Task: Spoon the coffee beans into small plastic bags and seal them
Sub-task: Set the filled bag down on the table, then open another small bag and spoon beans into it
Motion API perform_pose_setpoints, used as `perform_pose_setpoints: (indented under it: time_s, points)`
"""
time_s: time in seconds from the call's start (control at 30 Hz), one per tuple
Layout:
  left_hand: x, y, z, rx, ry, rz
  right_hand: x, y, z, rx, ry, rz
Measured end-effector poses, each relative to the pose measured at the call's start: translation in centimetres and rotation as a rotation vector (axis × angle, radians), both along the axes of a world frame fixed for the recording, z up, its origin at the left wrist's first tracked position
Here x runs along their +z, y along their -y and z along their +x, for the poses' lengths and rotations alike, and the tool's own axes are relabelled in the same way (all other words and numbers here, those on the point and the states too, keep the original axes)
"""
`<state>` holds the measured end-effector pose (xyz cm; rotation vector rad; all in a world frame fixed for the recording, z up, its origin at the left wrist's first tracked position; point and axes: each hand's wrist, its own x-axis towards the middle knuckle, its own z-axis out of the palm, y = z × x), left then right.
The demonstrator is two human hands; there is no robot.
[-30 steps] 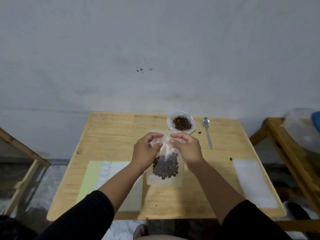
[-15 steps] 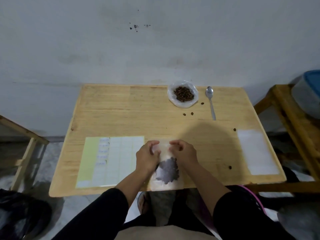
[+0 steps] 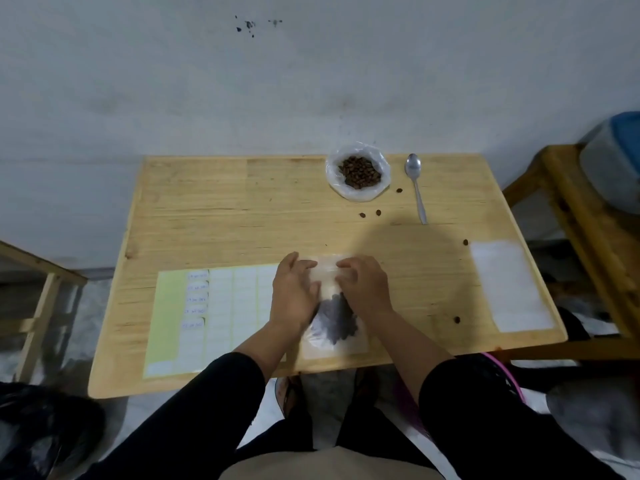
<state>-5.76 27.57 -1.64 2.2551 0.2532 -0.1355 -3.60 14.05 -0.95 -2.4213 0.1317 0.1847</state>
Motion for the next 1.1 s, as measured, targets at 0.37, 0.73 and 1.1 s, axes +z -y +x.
perform_pose_setpoints:
  time_s: [0.37, 0.73, 1.1]
  points:
    - [1.9, 4.8, 2.3, -0.277, 0.379, 0.403, 0.6, 4.8, 0.0, 0.266, 0.262, -0.412]
    - [2.5, 17.5, 3.6, -0.475, 0.489, 0.406, 2.2, 18.3, -0.7, 0.159, 0.296, -0.573]
    - [-2.2, 27.5, 4.4, -0.580, 0.149, 0.474, -2.5, 28.5, -2.0, 0.045, 0.185, -0.629]
